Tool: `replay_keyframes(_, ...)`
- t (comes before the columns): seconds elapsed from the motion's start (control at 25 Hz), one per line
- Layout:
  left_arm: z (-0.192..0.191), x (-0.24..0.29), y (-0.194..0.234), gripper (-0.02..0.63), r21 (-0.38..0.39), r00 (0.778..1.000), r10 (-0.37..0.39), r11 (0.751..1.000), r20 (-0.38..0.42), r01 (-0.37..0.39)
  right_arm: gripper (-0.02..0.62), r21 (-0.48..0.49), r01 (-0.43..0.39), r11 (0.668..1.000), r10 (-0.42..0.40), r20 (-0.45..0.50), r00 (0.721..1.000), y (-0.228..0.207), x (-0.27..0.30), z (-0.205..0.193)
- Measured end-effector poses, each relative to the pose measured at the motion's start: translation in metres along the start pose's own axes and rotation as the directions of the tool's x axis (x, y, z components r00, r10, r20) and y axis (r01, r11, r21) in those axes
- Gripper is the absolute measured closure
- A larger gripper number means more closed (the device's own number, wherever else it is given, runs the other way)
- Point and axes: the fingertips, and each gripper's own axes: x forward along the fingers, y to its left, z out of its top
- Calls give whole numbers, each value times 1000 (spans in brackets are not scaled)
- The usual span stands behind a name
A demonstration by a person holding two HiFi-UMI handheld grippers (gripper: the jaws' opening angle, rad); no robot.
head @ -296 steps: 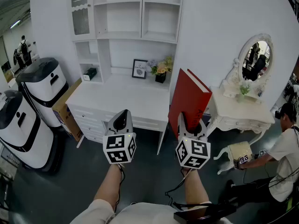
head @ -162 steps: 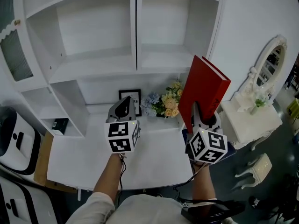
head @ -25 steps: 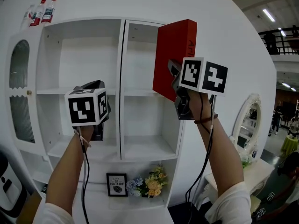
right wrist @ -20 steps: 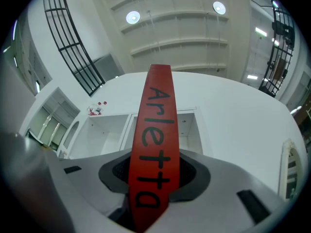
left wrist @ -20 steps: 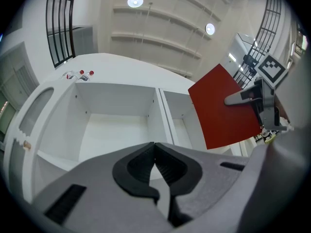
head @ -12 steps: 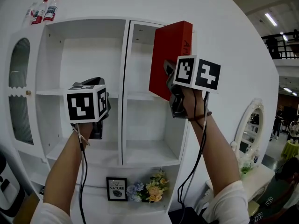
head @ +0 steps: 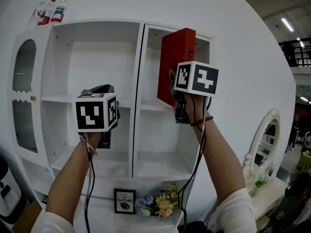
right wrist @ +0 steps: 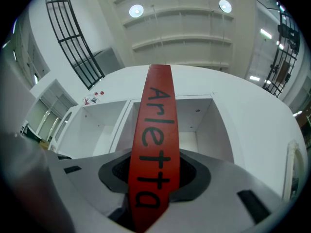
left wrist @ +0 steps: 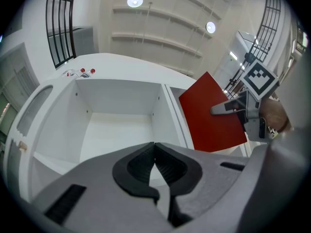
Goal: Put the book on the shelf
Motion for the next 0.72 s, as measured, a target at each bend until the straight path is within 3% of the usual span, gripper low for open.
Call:
replay_keyframes(0.28, 3, 7, 8, 606, 47, 1000, 19, 999, -1, -19, 414, 6, 2, 1000, -2, -20, 1000, 2, 27, -11)
replay_keyframes(0.72, -6, 23, 28, 606, 39, 999, 18, 999, -34, -17, 413, 33, 37, 999, -34, -94, 995, -1, 82, -40)
